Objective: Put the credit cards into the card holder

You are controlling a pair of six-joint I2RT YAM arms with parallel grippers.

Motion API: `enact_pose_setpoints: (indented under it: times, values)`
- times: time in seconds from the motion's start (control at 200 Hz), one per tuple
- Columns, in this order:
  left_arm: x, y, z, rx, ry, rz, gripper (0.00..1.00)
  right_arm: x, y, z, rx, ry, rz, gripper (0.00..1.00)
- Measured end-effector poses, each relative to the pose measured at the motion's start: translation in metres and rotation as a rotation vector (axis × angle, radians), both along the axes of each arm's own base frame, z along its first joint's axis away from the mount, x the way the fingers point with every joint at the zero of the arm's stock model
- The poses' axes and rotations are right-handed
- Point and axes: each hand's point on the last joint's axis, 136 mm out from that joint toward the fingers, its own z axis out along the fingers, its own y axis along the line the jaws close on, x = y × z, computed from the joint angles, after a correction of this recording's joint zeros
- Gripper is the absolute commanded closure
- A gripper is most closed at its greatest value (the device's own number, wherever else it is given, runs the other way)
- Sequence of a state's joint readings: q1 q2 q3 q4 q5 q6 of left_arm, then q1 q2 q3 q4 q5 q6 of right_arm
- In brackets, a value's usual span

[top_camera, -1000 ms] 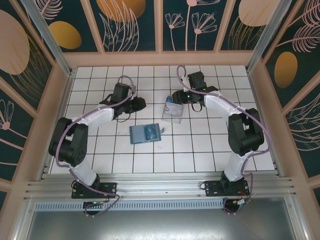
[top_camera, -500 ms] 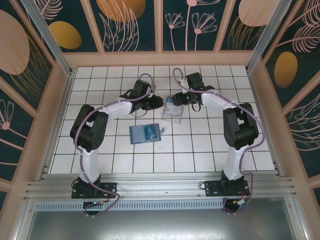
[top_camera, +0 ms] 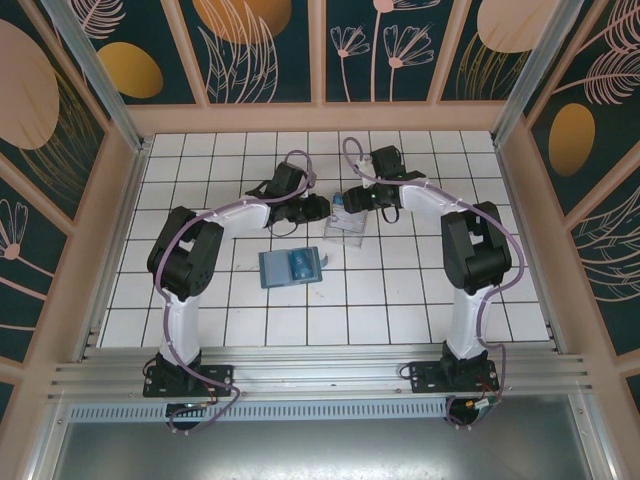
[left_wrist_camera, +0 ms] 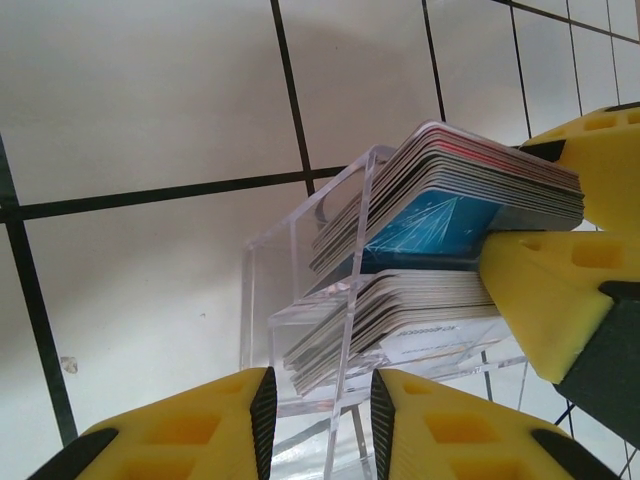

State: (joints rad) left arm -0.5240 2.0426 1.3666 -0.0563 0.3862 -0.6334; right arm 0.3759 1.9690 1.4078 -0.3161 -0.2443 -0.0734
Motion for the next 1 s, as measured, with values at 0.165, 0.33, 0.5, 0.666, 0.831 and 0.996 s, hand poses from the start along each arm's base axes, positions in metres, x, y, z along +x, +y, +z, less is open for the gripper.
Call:
enact_pose_setpoints:
  times: [0.165, 0.33, 0.5, 0.666, 0.831, 0.996]
  values:
    - [-0.005, -0.001, -0.004, 0.003, 0.011, -0.008, 0.66, 0.001, 0.002, 0.000, -0.001, -0.001, 0.003, 0.33]
    - [-0.010, -0.001, -0.010, 0.008, 0.025, -0.014, 0.66, 0.002, 0.002, -0.001, -0.001, -0.001, 0.002, 0.34]
    - [-0.013, -0.002, -0.016, 0.003, 0.033, -0.022, 0.66, 0.002, 0.002, -0.001, -0.003, -0.002, 0.000, 0.36]
    - [-0.013, -0.002, -0.017, -0.005, 0.028, -0.026, 0.66, 0.002, 0.002, 0.000, -0.003, -0.003, 0.000, 0.37]
    - [-0.013, -0.003, -0.018, -0.010, 0.022, -0.027, 0.66, 0.002, 0.001, 0.000, -0.005, -0.003, -0.002, 0.38]
    - [-0.014, -0.003, -0.019, -0.017, 0.013, -0.029, 0.66, 0.003, 0.001, 0.000, -0.004, -0.003, -0.005, 0.39]
